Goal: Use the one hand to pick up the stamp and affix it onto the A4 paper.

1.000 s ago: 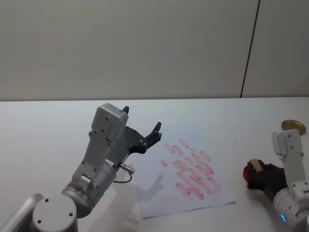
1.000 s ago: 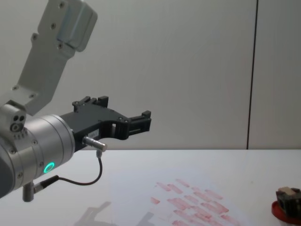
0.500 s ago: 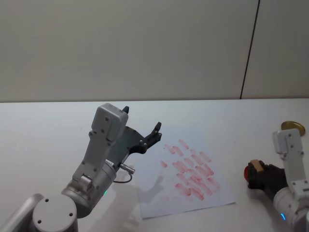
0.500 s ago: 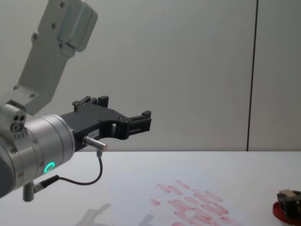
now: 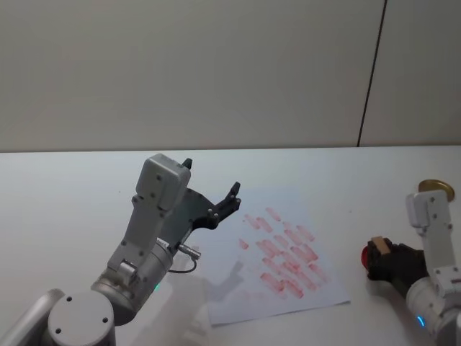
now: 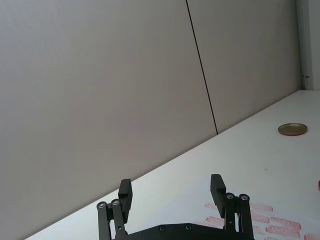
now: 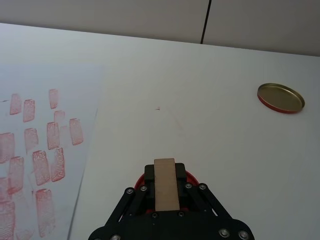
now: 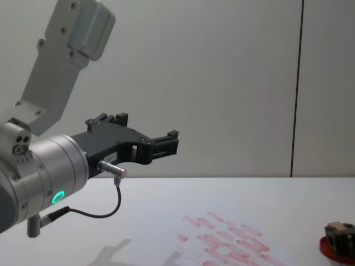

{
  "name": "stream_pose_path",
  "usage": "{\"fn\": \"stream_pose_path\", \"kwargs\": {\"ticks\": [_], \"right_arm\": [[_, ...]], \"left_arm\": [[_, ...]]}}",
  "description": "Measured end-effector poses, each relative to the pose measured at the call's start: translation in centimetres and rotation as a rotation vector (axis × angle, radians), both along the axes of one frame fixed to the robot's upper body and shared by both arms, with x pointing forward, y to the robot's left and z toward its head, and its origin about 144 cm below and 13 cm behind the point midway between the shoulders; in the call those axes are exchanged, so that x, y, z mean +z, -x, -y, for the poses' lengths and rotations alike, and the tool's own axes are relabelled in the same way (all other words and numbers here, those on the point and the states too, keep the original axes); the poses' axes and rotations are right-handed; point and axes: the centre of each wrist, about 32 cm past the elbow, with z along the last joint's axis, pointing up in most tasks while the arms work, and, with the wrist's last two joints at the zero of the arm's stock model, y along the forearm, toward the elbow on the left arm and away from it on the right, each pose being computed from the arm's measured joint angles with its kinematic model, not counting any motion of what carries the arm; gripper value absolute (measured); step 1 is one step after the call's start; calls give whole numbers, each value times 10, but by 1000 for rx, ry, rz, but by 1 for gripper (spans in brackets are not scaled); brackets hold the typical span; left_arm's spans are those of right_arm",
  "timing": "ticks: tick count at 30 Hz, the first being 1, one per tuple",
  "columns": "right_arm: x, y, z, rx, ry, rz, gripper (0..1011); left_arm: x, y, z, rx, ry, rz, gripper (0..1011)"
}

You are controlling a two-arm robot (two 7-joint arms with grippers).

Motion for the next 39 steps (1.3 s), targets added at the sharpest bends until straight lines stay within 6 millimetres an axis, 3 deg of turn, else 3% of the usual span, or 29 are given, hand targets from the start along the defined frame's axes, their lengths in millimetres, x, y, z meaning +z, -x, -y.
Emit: {"fn": "stream_pose_path", "kwargs": {"ticks": [23, 39], "right_arm": [[53, 1, -11, 72, 15, 259, 219], [42, -32, -25, 186, 10, 248, 220]], "left_arm": [[0, 0, 0, 0, 0, 0, 993], [0, 0, 0, 0, 0, 0, 993]]}}
